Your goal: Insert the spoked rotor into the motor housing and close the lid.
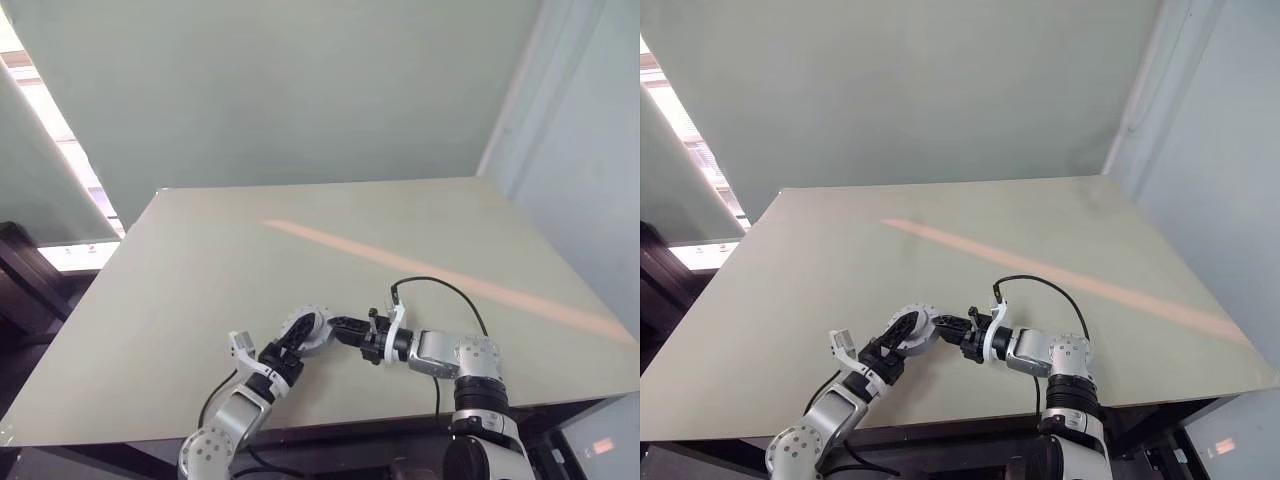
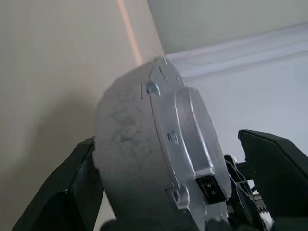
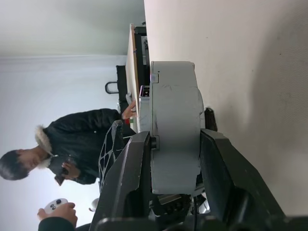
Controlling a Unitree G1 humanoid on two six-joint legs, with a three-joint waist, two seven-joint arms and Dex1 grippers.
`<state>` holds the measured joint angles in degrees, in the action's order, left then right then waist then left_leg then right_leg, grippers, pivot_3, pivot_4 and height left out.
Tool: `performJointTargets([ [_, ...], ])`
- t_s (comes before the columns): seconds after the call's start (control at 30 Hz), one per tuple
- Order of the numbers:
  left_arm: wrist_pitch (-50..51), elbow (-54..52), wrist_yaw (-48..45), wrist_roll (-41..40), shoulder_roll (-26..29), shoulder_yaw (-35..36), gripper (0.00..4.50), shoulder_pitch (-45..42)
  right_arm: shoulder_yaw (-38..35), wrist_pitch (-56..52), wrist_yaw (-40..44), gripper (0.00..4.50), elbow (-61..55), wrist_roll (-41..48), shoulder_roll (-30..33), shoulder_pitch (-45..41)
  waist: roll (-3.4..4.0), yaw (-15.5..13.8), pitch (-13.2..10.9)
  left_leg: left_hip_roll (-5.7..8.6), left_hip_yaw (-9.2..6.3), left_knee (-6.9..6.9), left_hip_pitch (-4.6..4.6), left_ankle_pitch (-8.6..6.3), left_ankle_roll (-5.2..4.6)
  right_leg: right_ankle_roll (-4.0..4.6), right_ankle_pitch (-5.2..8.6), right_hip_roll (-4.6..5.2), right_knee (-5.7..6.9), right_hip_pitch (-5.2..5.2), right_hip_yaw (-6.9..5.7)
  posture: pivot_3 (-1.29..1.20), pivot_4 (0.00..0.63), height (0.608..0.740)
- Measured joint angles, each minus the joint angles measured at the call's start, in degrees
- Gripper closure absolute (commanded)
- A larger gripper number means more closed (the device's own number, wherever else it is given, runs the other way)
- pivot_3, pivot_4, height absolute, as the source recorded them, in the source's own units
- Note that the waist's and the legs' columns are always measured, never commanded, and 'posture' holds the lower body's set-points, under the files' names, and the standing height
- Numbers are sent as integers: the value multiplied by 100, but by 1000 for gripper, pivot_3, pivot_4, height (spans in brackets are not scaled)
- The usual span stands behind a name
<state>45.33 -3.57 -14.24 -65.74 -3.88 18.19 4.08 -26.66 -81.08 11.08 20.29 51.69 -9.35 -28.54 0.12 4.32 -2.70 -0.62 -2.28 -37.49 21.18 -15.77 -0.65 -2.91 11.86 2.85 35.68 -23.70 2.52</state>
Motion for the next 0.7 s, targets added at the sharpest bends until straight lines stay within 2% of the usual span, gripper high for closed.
performJointTargets([
  [0.07, 47, 21, 6, -46, -20, 1, 606, -29, 18, 0, -17, 3305, -52, 28, 0, 0, 0, 0, 0, 0, 0, -1, 1, 0, 0, 0, 0, 0, 0, 0, 0, 0, 0, 740],
  [0.2, 87, 146, -7, -266, -62, 68, 1862, -62, 6, 5, -86, 3305, -69, 127, 0, 3, 0, -1, 0, 0, -3, -10, 15, 0, 0, -1, 0, -1, 3, -9, -1, 0, 0, 740],
  [0.3, 81, 221, 2, -446, -75, 107, 1988, -126, 6, 27, -105, 3305, -73, 225, 1, 4, 0, -1, 0, 0, -8, -30, 46, 0, 0, -11, -8, -4, 10, -31, 0, 0, 0, 740],
  [0.67, -64, 380, 33, -732, -120, 117, 2114, -198, 212, 299, -95, 3305, -223, 266, -1, 49, 0, -1, 0, 2, -8, -37, 48, 0, -1, -13, -10, -5, 10, -29, 2, 0, 0, 740],
  [0.7, -89, 386, 32, -749, -121, 117, 2121, -199, 262, 349, -86, 2955, -239, 266, -2, 62, 0, -2, 0, 2, -9, -37, 48, 0, 0, -13, -10, -5, 10, -29, 2, 0, 0, 740],
])
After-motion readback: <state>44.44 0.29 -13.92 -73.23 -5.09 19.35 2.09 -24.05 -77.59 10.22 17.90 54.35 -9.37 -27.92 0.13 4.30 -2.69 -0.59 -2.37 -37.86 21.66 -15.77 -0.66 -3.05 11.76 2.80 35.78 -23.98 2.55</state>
